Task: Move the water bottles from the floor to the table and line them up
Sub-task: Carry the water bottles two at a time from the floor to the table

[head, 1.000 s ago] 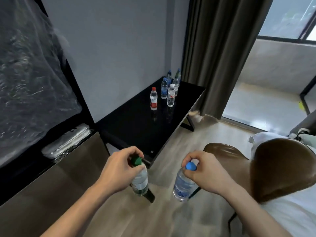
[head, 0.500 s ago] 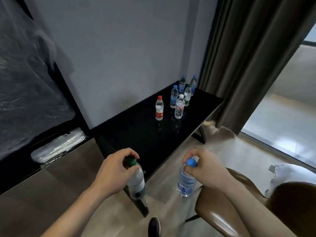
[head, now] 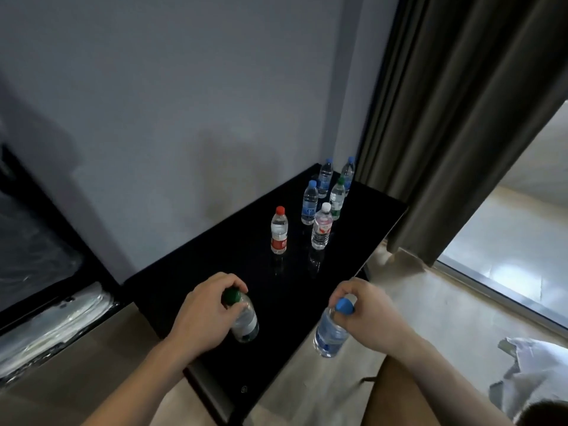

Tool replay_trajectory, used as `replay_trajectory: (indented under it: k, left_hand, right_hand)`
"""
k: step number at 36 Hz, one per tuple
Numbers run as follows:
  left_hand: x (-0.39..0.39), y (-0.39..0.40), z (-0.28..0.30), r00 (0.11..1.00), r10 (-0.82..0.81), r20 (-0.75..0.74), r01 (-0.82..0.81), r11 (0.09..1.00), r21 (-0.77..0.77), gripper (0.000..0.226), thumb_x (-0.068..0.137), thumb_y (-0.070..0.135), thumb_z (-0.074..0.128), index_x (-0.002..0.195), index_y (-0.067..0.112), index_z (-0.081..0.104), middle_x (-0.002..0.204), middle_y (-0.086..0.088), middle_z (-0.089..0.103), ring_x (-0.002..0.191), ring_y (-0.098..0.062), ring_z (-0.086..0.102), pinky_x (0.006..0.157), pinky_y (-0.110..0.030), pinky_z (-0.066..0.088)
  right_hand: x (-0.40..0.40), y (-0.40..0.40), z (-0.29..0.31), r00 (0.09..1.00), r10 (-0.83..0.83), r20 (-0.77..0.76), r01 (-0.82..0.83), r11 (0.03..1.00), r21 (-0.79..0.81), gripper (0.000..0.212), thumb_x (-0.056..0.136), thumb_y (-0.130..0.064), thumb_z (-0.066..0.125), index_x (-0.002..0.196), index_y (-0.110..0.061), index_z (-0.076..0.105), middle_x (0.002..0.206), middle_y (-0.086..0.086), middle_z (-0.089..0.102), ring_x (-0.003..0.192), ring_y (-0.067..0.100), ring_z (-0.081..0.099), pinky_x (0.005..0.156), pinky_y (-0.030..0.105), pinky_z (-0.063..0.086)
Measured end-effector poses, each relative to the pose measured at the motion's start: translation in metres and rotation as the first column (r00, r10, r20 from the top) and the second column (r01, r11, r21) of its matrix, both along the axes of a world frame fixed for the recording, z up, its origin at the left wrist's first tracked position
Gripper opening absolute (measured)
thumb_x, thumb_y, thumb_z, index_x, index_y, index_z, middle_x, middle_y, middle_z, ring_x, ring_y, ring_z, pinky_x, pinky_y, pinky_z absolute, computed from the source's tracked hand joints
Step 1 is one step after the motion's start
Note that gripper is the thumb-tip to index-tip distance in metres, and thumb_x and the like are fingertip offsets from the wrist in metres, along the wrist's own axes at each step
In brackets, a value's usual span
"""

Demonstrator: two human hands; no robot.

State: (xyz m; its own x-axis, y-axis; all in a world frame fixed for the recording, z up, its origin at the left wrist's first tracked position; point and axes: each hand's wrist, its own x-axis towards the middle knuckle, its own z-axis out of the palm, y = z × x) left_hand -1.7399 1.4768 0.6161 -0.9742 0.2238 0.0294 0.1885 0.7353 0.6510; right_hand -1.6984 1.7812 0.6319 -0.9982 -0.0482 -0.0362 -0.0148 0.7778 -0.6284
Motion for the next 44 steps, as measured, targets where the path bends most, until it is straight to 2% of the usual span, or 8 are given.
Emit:
replay_trajectory:
  k: [6,11,19,23,28,35,44]
  left_hand:
    - [-0.060,0.007,-0.004,0.999,0.021,0.028,-0.021,1.000,-0.020,0.022,0.084,0.030,0.076,0.089,0.045,0.060,0.099,0.026,0.059,0.089,0.004,0.060,0.071,-0.013,0.041]
    - [-0.098,0.014,-0.014,0.996,0.071,0.049,-0.069,0.996,-0.048,0.020,0.083,0.031,0.075,0.089,0.044,0.061,0.097,0.026,0.058,0.081,0.002,0.060,0.067,-0.019,0.045]
    - [-0.155,0.029,-0.038,0.981,0.169,0.092,-0.159,0.982,-0.103,0.019,0.085,0.033,0.075,0.087,0.044,0.060,0.095,0.024,0.058,0.071,0.001,0.061,0.059,-0.018,0.046]
    - [-0.185,0.043,-0.050,0.969,0.227,0.102,-0.210,0.966,-0.152,0.019,0.084,0.034,0.075,0.085,0.044,0.059,0.094,0.024,0.058,0.072,0.002,0.061,0.057,-0.014,0.040]
    - [-0.223,0.061,-0.061,0.954,0.270,0.131,-0.240,0.948,-0.210,0.019,0.086,0.034,0.074,0.083,0.043,0.057,0.095,0.023,0.057,0.074,0.001,0.061,0.059,-0.018,0.044]
    - [-0.267,0.086,-0.074,0.930,0.335,0.154,-0.293,0.925,-0.244,0.016,0.089,0.031,0.071,0.087,0.040,0.059,0.098,0.020,0.056,0.077,-0.002,0.061,0.063,-0.024,0.051]
    - [-0.299,0.113,-0.088,0.903,0.393,0.172,-0.326,0.889,-0.321,0.019,0.089,0.030,0.072,0.090,0.041,0.056,0.098,0.017,0.052,0.078,-0.002,0.057,0.061,-0.020,0.042]
  right_hand:
    - [-0.055,0.013,0.001,0.999,-0.005,0.031,0.005,1.000,0.014,0.018,0.074,-0.017,0.071,0.075,-0.034,0.065,0.089,-0.016,0.066,0.084,0.002,0.063,0.069,0.017,0.050]
    - [-0.101,0.026,0.001,0.998,0.032,0.058,-0.033,0.999,0.026,0.016,0.074,-0.018,0.073,0.075,-0.033,0.067,0.088,-0.014,0.068,0.082,0.003,0.064,0.071,0.020,0.051]
    - [-0.179,0.052,-0.021,0.987,0.084,0.136,-0.091,0.995,0.049,0.015,0.075,-0.020,0.074,0.079,-0.034,0.068,0.091,-0.013,0.065,0.081,0.006,0.063,0.074,0.032,0.057]
    - [-0.218,0.070,-0.033,0.982,0.102,0.159,-0.112,0.992,0.057,0.017,0.076,-0.024,0.073,0.076,-0.038,0.064,0.090,-0.014,0.065,0.077,0.006,0.064,0.069,0.029,0.058]
    - [-0.265,0.096,-0.041,0.976,0.140,0.169,-0.150,0.987,0.049,0.016,0.074,-0.027,0.071,0.075,-0.041,0.063,0.088,-0.017,0.064,0.076,0.002,0.064,0.064,0.024,0.056]
    - [-0.325,0.135,-0.045,0.954,0.221,0.202,-0.241,0.967,0.080,0.016,0.075,-0.028,0.073,0.074,-0.041,0.063,0.092,-0.016,0.062,0.078,0.003,0.062,0.065,0.021,0.052]
    - [-0.389,0.182,-0.054,0.947,0.222,0.231,-0.256,0.958,0.130,0.019,0.075,-0.028,0.073,0.072,-0.043,0.063,0.088,-0.020,0.061,0.076,-0.002,0.060,0.057,0.014,0.044]
